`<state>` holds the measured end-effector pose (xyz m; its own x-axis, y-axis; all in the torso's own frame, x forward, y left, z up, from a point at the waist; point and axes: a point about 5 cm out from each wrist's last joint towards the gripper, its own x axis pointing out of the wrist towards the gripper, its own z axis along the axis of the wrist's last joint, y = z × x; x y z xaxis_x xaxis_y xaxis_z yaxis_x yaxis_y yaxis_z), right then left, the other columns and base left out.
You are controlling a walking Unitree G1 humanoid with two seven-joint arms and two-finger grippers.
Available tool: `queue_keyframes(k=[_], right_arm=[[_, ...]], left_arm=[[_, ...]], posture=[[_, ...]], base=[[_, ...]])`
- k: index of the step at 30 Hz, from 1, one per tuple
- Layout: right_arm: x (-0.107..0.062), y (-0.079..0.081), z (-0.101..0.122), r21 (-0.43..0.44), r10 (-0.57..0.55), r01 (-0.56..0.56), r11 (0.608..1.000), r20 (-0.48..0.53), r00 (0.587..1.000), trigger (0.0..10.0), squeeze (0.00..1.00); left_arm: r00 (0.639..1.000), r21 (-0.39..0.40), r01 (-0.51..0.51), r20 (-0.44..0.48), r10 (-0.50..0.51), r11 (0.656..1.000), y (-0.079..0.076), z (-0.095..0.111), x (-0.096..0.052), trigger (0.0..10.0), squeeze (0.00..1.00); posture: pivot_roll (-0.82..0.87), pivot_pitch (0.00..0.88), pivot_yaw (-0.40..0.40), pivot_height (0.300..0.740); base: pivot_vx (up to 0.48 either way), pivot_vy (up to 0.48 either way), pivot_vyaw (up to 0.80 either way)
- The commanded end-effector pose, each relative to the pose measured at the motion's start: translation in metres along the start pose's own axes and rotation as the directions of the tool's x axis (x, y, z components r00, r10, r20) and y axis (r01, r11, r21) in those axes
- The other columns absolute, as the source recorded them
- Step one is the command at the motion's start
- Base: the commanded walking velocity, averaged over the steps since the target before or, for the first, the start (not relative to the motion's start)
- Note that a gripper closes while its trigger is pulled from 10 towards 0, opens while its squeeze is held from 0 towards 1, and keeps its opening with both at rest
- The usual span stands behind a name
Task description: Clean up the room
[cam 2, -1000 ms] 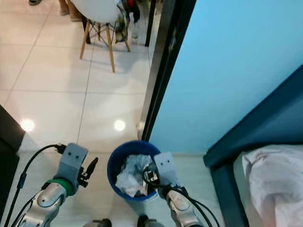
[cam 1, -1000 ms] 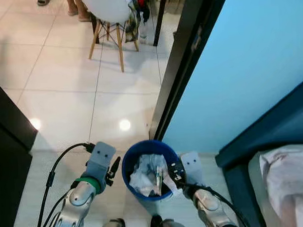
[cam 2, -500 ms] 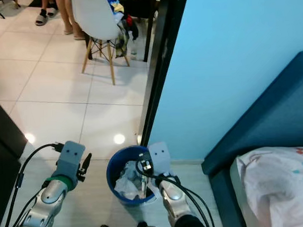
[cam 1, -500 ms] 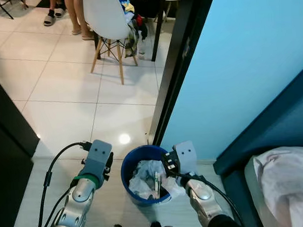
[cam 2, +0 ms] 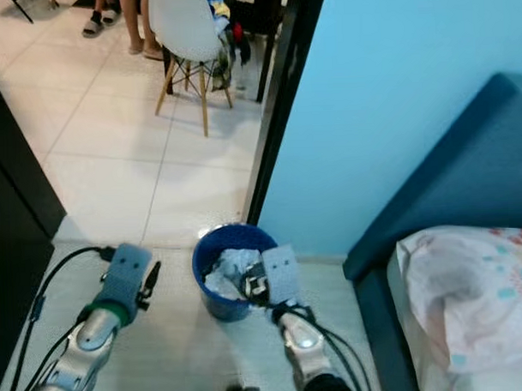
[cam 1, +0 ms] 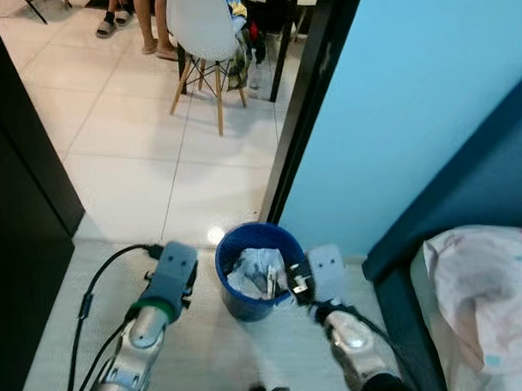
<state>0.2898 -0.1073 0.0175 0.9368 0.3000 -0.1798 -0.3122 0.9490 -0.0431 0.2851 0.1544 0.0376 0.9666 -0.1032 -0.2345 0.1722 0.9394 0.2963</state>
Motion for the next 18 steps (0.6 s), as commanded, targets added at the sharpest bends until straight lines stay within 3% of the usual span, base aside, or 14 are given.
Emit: queue_keyframes(k=[1,18], right_arm=[[-0.0034,-0.0068,-0.0051,-0.004,-0.021,0.02,1.0,-0.026,0.999,10.0,0.0],[-0.0033,-0.0071,-0.0059,-0.009,-0.025,0.025,1.0,-0.036,0.999,10.0,0.0]], left_arm=[[1.0,0.002,0.012,-0.016,-0.011,1.0,-0.0052,-0.0058,-0.0015,10.0,0.0],[1.0,0.004,0.007,-0.01,-0.007,1.0,-0.0046,-0.0071,-0.0009,10.0,0.0]], posture=[[0.07,0.009,-0.018,0.74],[0.07,0.015,-0.015,0.74]], base=[[-0.428,0.0,0.0],[-0.429,0.0,0.0]])
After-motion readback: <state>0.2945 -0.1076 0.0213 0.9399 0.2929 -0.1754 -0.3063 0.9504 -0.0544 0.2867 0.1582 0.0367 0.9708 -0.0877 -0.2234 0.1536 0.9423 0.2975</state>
